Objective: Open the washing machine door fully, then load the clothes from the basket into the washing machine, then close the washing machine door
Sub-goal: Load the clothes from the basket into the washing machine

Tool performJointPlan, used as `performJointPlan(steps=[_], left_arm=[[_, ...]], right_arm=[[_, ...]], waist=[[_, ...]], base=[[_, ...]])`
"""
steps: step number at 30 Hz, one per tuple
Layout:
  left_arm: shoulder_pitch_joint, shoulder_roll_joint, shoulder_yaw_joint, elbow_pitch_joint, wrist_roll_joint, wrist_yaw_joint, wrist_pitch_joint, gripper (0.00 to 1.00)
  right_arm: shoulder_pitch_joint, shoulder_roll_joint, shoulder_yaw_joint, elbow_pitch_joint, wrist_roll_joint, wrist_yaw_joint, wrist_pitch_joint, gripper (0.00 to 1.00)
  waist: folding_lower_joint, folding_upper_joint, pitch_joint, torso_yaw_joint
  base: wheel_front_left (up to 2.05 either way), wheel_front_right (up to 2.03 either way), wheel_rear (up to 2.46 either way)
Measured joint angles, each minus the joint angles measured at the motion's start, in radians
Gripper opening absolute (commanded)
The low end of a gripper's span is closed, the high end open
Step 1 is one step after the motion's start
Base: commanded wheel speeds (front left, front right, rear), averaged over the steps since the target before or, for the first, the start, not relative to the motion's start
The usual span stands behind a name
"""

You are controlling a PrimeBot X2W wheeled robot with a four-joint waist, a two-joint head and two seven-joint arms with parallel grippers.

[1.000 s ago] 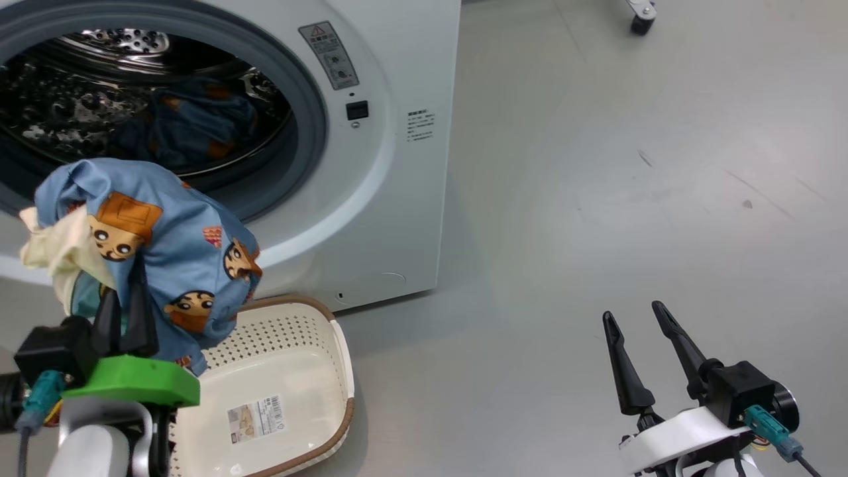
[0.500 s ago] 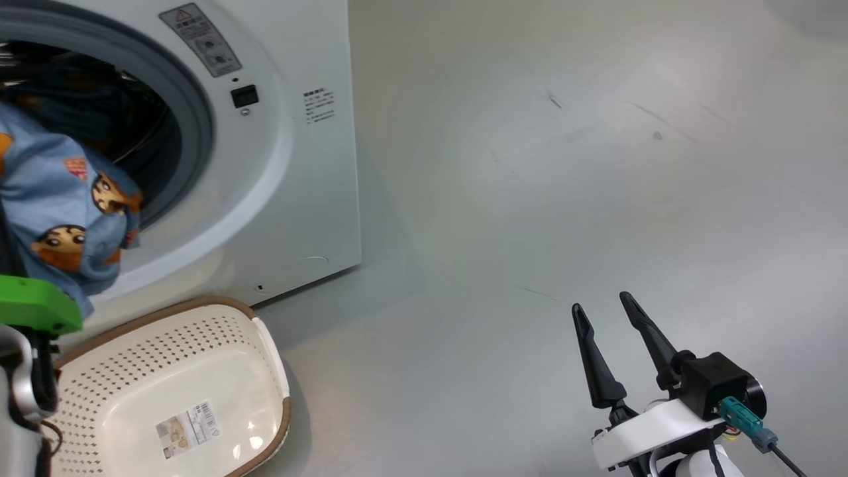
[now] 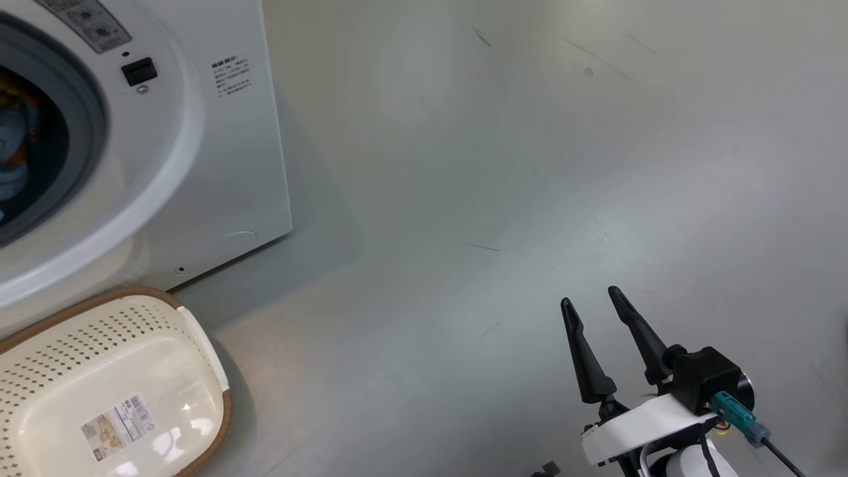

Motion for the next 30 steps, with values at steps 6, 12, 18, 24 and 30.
performJointPlan(steps=[6,12,18,24,30], left_arm=[[-0.080,0.037,-0.001,0.055,0.025,0.005,-0.002,0.00],[-0.184,0.079,-0.002,0.105,0.033,0.001,-0.001,0.00],[-0.311,0.120,-0.003,0.113,0.053,0.004,-0.002,0.00],[-0.420,0.155,-0.021,0.136,0.075,0.002,-0.016,0.00],[-0.504,0.181,-0.048,0.159,0.113,0.000,-0.024,0.00]], right_arm=[[0.000,0.003,-0.005,0.000,0.000,0.000,0.000,1.00],[0.000,0.005,0.000,-0.004,0.000,0.000,0.000,1.00],[-0.004,0.007,0.007,-0.006,0.002,0.000,0.000,1.00],[-0.016,0.009,0.009,-0.010,0.005,0.000,0.000,1.00],[-0.030,0.009,0.023,-0.021,0.007,0.000,0.000,1.00]], waist=[[0.0000,0.0000,0.053,-0.019],[0.0000,0.0000,0.106,-0.023],[0.0000,0.0000,0.164,-0.020],[-0.0001,0.0000,0.222,-0.015],[0.0000,0.0000,0.276,-0.010]], base=[[0.00,0.00,0.00],[0.00,0.00,0.00],[0.00,0.00,0.00],[0.00,0.00,0.00],[0.00,0.00,0.00]])
